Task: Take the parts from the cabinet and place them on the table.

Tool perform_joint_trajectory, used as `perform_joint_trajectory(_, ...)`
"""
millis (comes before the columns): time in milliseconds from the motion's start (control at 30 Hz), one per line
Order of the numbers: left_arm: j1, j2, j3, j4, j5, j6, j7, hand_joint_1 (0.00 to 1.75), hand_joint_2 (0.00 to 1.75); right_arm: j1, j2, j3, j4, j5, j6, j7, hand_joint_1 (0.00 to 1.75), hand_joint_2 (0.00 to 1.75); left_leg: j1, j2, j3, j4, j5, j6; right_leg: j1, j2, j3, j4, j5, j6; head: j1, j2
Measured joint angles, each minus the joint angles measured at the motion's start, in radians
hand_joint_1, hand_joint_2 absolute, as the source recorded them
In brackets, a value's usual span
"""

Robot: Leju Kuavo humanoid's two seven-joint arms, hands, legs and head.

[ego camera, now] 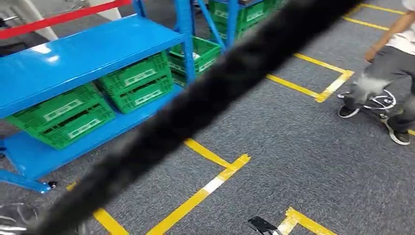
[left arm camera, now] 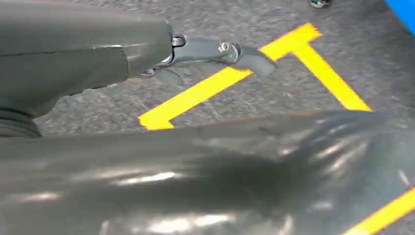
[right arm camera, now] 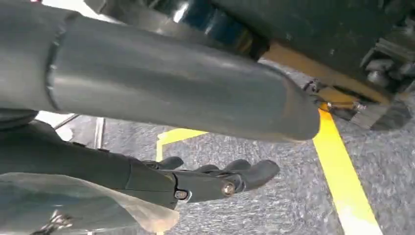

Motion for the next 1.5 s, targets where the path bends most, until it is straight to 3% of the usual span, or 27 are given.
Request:
perform_joint_trajectory(33, 0.004, 0.000, 0.000, 0.000, 0.000, 0.001, 0.000, 0.00, 0.00, -0.003, 0.000, 0.000, 0.000, 0.000, 0.000, 0.000, 0.00, 0.00, 0.007, -0.014, 0.008, -0.013, 0.005, 0.007, 0.000, -0.002, 0.006, 0.000, -0.005, 0.009, 0.000, 0.000)
perform_joint_trajectory(67, 0.005, -0.004, 0.000, 0.000, 0.000, 0.001, 0.000, 0.00, 0.00, -0.005, 0.000, 0.000, 0.000, 0.000, -0.001, 0.002, 0.00, 0.00, 0.012, -0.023, 0.014, -0.022, 0.010, 0.011, -0.004, 0.062, -0.005, 0.015, -0.020, 0.013, 0.005, 0.000)
perform_joint_trajectory(100, 0.000, -0.002, 0.001, 0.000, -0.002, 0.001, 0.001, 0.00, 0.00, -0.005, 0.000, 0.000, 0.000, 0.000, -0.001, 0.001, 0.00, 0.00, 0.016, -0.033, 0.014, -0.023, 0.012, 0.018, -0.006, 0.105, -0.025, 0.057, -0.046, 0.014, 0.004, 0.000)
perform_joint_trajectory(200, -0.007, -0.002, 0.001, 0.000, -0.005, 0.003, 0.003, 0.00, 0.00, -0.002, -0.001, 0.000, 0.000, 0.000, -0.002, 0.006, 0.00, 0.00, 0.017, -0.074, 0.012, -0.022, 0.012, 0.022, -0.007, 0.133, -0.142, 0.282, -0.133, 0.018, 0.005, 0.000)
perform_joint_trajectory(267, -0.004, -0.003, 0.001, 0.000, -0.006, 0.004, 0.006, 0.00, 0.00, 0.002, -0.002, 0.000, 0.000, 0.001, -0.003, 0.010, 0.00, 0.00, 0.018, -0.105, 0.014, -0.021, 0.012, 0.022, -0.008, 0.134, -0.161, 0.281, -0.092, 0.020, 0.004, 0.000)
perform_joint_trajectory(333, -0.005, -0.004, 0.001, 0.000, -0.007, 0.005, 0.006, 0.00, 0.00, 0.001, -0.003, 0.000, 0.000, 0.001, -0.006, 0.010, 0.00, 0.00, 0.023, -0.137, 0.017, -0.016, 0.008, 0.016, -0.012, 0.148, -0.103, 0.131, 0.009, 0.019, 0.005, 0.000)
perform_joint_trajectory(367, -0.005, -0.004, 0.001, 0.000, -0.009, 0.006, 0.006, 0.00, 0.00, 0.001, -0.004, 0.000, 0.000, 0.000, -0.007, 0.010, 0.00, 0.00, 0.025, -0.151, 0.017, -0.011, 0.004, 0.011, -0.018, 0.190, -0.070, 0.048, 0.047, 0.021, 0.006, 0.000)
perform_joint_trajectory(400, -0.006, -0.004, 0.001, 0.000, -0.009, 0.007, 0.006, 0.00, 0.00, 0.001, -0.004, 0.000, 0.002, 0.000, -0.005, 0.011, 0.00, 0.00, 0.019, -0.161, 0.011, -0.005, 0.002, 0.003, -0.021, 0.237, -0.060, 0.031, 0.029, 0.021, 0.005, 0.000)
perform_joint_trajectory(433, -0.007, -0.005, 0.001, 0.000, -0.010, 0.008, 0.007, 0.00, 0.00, 0.001, -0.004, 0.000, 0.002, -0.003, 0.001, 0.014, 0.00, 0.00, 0.023, -0.174, 0.002, 0.004, 0.001, 0.000, -0.023, 0.231, -0.041, 0.012, 0.022, 0.015, 0.003, 0.000)
perform_joint_trajectory(533, 0.000, -0.004, 0.001, 0.000, -0.012, 0.008, 0.010, 0.00, 0.00, 0.001, -0.004, -0.005, 0.003, -0.005, 0.019, 0.025, 0.00, 0.00, 0.030, -0.199, -0.005, -0.004, 0.010, -0.019, -0.017, 0.205, -0.043, 0.015, 0.027, -0.003, 0.004, 0.000)
perform_joint_trajectory(567, 0.003, 0.001, 0.002, 0.000, -0.012, 0.008, 0.011, 0.00, 0.00, 0.000, -0.001, -0.008, 0.003, -0.006, 0.016, 0.028, 0.00, 0.00, 0.029, -0.174, -0.008, 0.007, 0.001, -0.023, -0.023, 0.193, -0.038, 0.009, 0.031, -0.012, 0.003, 0.000)
perform_joint_trajectory(600, 0.000, -0.001, 0.002, 0.000, -0.012, 0.009, 0.011, 0.00, 0.00, 0.001, -0.001, -0.010, 0.002, -0.006, 0.007, 0.028, 0.00, 0.00, 0.022, -0.124, -0.018, 0.034, -0.017, -0.029, -0.022, 0.187, -0.035, 0.007, 0.029, -0.017, -0.009, 0.000)
perform_joint_trajectory(633, -0.005, -0.001, 0.002, 0.000, -0.012, 0.009, 0.011, 0.00, 0.00, 0.001, -0.001, -0.011, 0.002, -0.006, -0.002, 0.029, 0.00, 0.00, 0.024, -0.093, -0.050, 0.101, -0.053, -0.034, -0.020, 0.175, -0.032, 0.008, 0.026, -0.021, -0.015, 0.000)
perform_joint_trajectory(700, -0.009, -0.003, 0.000, 0.000, -0.012, 0.009, 0.012, 0.00, 0.00, 0.004, -0.002, -0.014, 0.002, -0.002, -0.017, 0.031, 0.00, 0.00, 0.030, -0.072, -0.127, 0.258, -0.115, -0.040, -0.017, 0.152, -0.028, 0.008, 0.022, -0.026, -0.014, 0.000)
perform_joint_trajectory(733, -0.006, -0.004, 0.001, 0.000, -0.012, 0.009, 0.012, 0.00, 0.00, 0.005, -0.002, -0.014, 0.002, -0.001, -0.021, 0.031, 0.00, 0.00, 0.033, -0.070, -0.149, 0.300, -0.120, -0.042, -0.017, 0.146, -0.027, 0.008, 0.020, -0.026, -0.016, 0.000)
perform_joint_trajectory(800, -0.001, -0.003, 0.002, 0.000, -0.012, 0.010, 0.013, 0.00, 0.00, 0.004, -0.002, -0.015, 0.002, -0.001, -0.022, 0.031, 0.00, 0.00, 0.034, -0.070, -0.122, 0.243, -0.062, -0.040, -0.017, 0.141, -0.020, 0.008, 0.015, -0.024, -0.018, 0.000)
perform_joint_trajectory(867, -0.002, -0.002, 0.002, 0.000, -0.012, 0.010, 0.013, 0.00, 0.00, 0.003, -0.002, -0.015, 0.002, -0.001, -0.023, 0.031, 0.00, 0.00, 0.032, -0.069, -0.034, 0.065, 0.029, -0.027, -0.016, 0.136, -0.008, 0.008, 0.009, -0.020, -0.018, 0.000)
perform_joint_trajectory(900, -0.003, 0.000, 0.002, 0.000, -0.012, 0.010, 0.013, 0.00, 0.00, 0.003, -0.002, -0.015, 0.002, -0.001, -0.023, 0.031, 0.00, 0.00, 0.025, -0.066, -0.006, 0.020, 0.013, -0.018, -0.015, 0.134, -0.009, 0.005, 0.006, -0.014, -0.017, 0.000)
perform_joint_trajectory(1033, -0.001, 0.001, 0.002, 0.000, -0.012, 0.011, 0.014, 0.00, 0.00, 0.000, -0.001, -0.015, 0.002, -0.001, -0.023, 0.031, 0.00, 0.00, 0.017, -0.066, -0.001, -0.006, 0.001, -0.003, -0.015, 0.130, -0.007, -0.008, 0.000, 0.013, -0.019, 0.000)
perform_joint_trajectory(1100, 0.000, -0.003, 0.002, 0.000, -0.012, 0.011, 0.013, 0.00, 0.00, -0.001, -0.002, -0.015, 0.000, 0.000, -0.026, 0.028, 0.00, 0.00, 0.029, -0.067, 0.027, -0.036, 0.007, 0.008, -0.015, 0.131, -0.015, 0.020, -0.017, 0.018, -0.015, 0.000)
perform_joint_trajectory(1167, -0.004, 0.000, 0.003, 0.000, -0.012, 0.011, 0.013, 0.00, 0.00, -0.005, -0.002, -0.015, 0.001, 0.000, -0.032, 0.025, 0.00, 0.00, 0.029, -0.065, 0.033, -0.036, 0.004, 0.015, -0.015, 0.134, -0.098, 0.164, -0.079, 0.021, -0.012, 0.000)
perform_joint_trajectory(1233, -0.002, 0.000, 0.003, 0.000, -0.012, 0.011, 0.014, 0.00, 0.00, -0.003, -0.004, -0.015, 0.001, 0.000, -0.035, 0.023, 0.00, 0.00, 0.026, -0.066, 0.040, -0.035, -0.006, 0.019, -0.014, 0.134, -0.191, 0.294, -0.107, 0.026, -0.011, 0.000)
perform_joint_trajectory(1300, 0.001, -0.002, 0.004, 0.000, -0.012, 0.011, 0.014, 0.00, 0.00, 0.001, -0.005, -0.015, 0.001, 0.001, -0.036, 0.022, 0.00, 0.00, 0.026, -0.070, 0.056, -0.035, -0.020, 0.017, -0.014, 0.134, -0.199, 0.254, -0.037, 0.026, -0.012, 0.000)
perform_joint_trajectory(1367, 0.001, -0.002, 0.005, 0.000, -0.012, 0.012, 0.014, 0.00, 0.00, 0.001, -0.006, -0.015, 0.001, 0.001, -0.036, 0.022, 0.00, 0.00, 0.026, -0.072, 0.083, -0.034, -0.039, 0.011, -0.014, 0.134, -0.133, 0.084, 0.079, 0.021, -0.011, 0.000)
perform_joint_trajectory(1400, 0.001, -0.003, 0.005, 0.000, -0.012, 0.012, 0.014, 0.00, 0.00, 0.001, -0.006, -0.015, 0.001, 0.002, -0.036, 0.022, 0.00, 0.00, 0.026, -0.072, 0.087, -0.034, -0.050, 0.006, -0.013, 0.135, -0.107, 0.030, 0.093, 0.016, -0.011, 0.000)
perform_joint_trajectory(1433, -0.002, -0.003, 0.005, 0.000, -0.012, 0.012, 0.014, 0.00, 0.00, 0.000, -0.006, -0.015, 0.001, 0.003, -0.036, 0.022, 0.00, 0.00, 0.018, -0.072, 0.085, -0.026, -0.059, -0.003, -0.009, 0.135, -0.085, 0.012, 0.077, 0.012, -0.011, 0.000)
perform_joint_trajectory(1500, -0.002, -0.003, 0.005, 0.000, -0.012, 0.013, 0.015, 0.00, 0.00, 0.001, -0.007, -0.015, 0.001, 0.010, -0.039, 0.019, 0.00, 0.00, 0.021, -0.072, 0.087, -0.029, -0.061, -0.010, -0.007, 0.138, -0.087, 0.014, 0.068, -0.001, -0.013, 0.000)
